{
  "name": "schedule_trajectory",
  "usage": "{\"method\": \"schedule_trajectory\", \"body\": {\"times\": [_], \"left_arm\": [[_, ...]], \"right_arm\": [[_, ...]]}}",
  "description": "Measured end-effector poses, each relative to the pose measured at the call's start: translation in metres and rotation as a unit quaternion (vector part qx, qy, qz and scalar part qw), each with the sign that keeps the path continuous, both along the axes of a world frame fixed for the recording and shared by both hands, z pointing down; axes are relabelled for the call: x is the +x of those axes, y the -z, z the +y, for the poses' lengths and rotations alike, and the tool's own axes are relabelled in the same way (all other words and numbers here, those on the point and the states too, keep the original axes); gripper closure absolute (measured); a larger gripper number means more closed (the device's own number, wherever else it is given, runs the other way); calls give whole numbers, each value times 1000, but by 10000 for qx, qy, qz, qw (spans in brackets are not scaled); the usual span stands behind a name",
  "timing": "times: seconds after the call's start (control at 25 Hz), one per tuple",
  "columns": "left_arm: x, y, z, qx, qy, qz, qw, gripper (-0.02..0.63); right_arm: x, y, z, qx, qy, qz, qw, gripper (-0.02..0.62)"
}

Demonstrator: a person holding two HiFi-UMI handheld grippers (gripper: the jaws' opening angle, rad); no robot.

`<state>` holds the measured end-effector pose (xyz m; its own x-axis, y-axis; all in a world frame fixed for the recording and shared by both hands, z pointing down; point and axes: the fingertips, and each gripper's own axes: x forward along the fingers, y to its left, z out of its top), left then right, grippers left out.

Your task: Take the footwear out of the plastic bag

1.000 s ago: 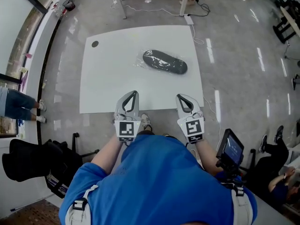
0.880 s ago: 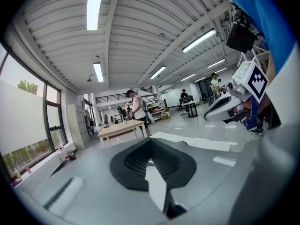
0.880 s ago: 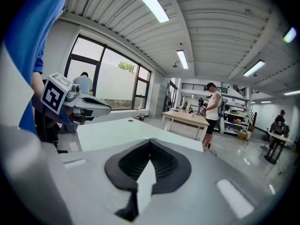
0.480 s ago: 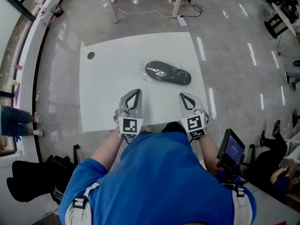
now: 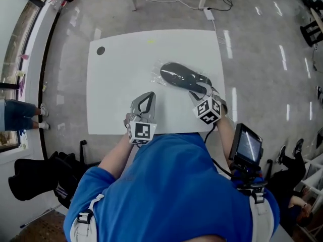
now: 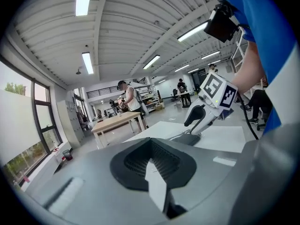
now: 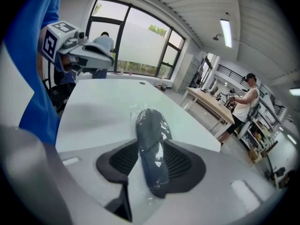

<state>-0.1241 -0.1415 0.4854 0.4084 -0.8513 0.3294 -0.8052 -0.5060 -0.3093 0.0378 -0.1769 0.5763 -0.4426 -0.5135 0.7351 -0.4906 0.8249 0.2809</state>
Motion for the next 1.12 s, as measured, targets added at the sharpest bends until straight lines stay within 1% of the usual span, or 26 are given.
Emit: {"method": "schedule_trajectory", "body": {"times": [0.16,0.28,0.44,0.56,0.64,0.72,0.8,0.84,0.96,1.12], "left_arm": [[-6,-12,-10,-182,340,-110,9992,601],[-14,-26,-21,-339,557,-173,9977,601],[-23,-28,-12,-428,722,-226,9962,601],[-25,-29,-9,-439,741,-259,9959,601],[-25,-32,-9,-456,737,-284,9958,601],[-23,-35,-10,-481,709,-310,9958,601],[-21,-36,-12,-490,659,-348,9960,601],[-21,-37,-12,-496,637,-368,9961,601],[-22,-42,-12,-525,597,-440,9959,601],[-22,-58,-10,-585,463,-676,9949,601]], "right_arm": [[1,-33,-40,-221,420,416,9980,436],[1,-61,-62,-470,646,621,9949,436],[-5,-73,-53,-866,857,668,9903,437],[-10,-72,-46,-1009,1003,634,9878,441],[-14,-73,-41,-1019,1199,692,9851,473],[-17,-75,-36,-933,1431,838,9817,513],[-20,-76,-31,-825,1647,988,9779,568],[-22,-76,-29,-789,1750,1047,9758,581],[-30,-76,-18,-721,2030,1122,9701,586],[-42,-73,1,-697,2276,1044,9656,588]]}}
